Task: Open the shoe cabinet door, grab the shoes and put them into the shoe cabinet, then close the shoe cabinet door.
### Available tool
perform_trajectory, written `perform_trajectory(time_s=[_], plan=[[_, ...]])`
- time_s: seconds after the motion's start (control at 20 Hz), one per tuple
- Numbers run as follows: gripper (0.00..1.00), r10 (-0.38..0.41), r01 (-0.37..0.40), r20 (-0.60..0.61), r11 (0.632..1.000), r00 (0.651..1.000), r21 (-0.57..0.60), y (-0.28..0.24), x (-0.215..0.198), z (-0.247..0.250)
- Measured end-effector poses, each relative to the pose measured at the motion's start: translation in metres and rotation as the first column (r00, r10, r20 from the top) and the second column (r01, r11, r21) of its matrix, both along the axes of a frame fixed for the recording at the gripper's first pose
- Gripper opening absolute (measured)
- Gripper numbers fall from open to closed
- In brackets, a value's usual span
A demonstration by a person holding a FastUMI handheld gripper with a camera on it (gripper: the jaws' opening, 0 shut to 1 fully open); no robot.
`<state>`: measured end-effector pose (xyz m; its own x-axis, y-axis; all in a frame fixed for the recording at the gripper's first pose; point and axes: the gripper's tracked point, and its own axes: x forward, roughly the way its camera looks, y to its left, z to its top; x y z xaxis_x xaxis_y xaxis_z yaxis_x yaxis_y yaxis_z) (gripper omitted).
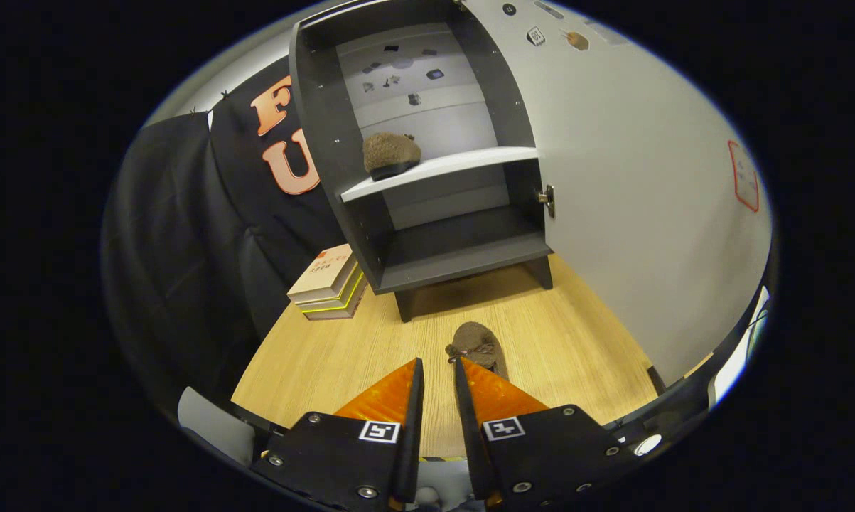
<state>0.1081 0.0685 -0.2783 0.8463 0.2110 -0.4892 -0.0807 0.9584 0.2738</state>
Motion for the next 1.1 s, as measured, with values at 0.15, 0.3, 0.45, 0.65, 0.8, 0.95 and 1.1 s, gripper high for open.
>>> perform_trajectory(time_s=[0.15,0.3,0.45,0.65,0.8,0.95,1.1], plan=[[0.29,0.022,-0.022,-0.061,1.0,0.998,0.005,0.006,0.01,-0.032],[0.29,0.048,-0.048,-0.115,0.999,0.992,0.003,0.012,0.019,-0.061],[0.31,0.065,-0.067,-0.159,0.998,0.985,-0.007,0.015,0.029,-0.087],[0.31,0.076,-0.077,-0.204,0.997,0.976,0.002,0.019,0.046,-0.118],[0.31,0.076,-0.072,-0.242,0.997,0.967,0.025,0.022,0.059,-0.143],[0.31,0.08,-0.075,-0.27,0.997,0.959,0.029,0.028,0.071,-0.163],[0.26,0.068,-0.069,-0.265,0.998,0.962,0.005,0.029,0.086,-0.175]])
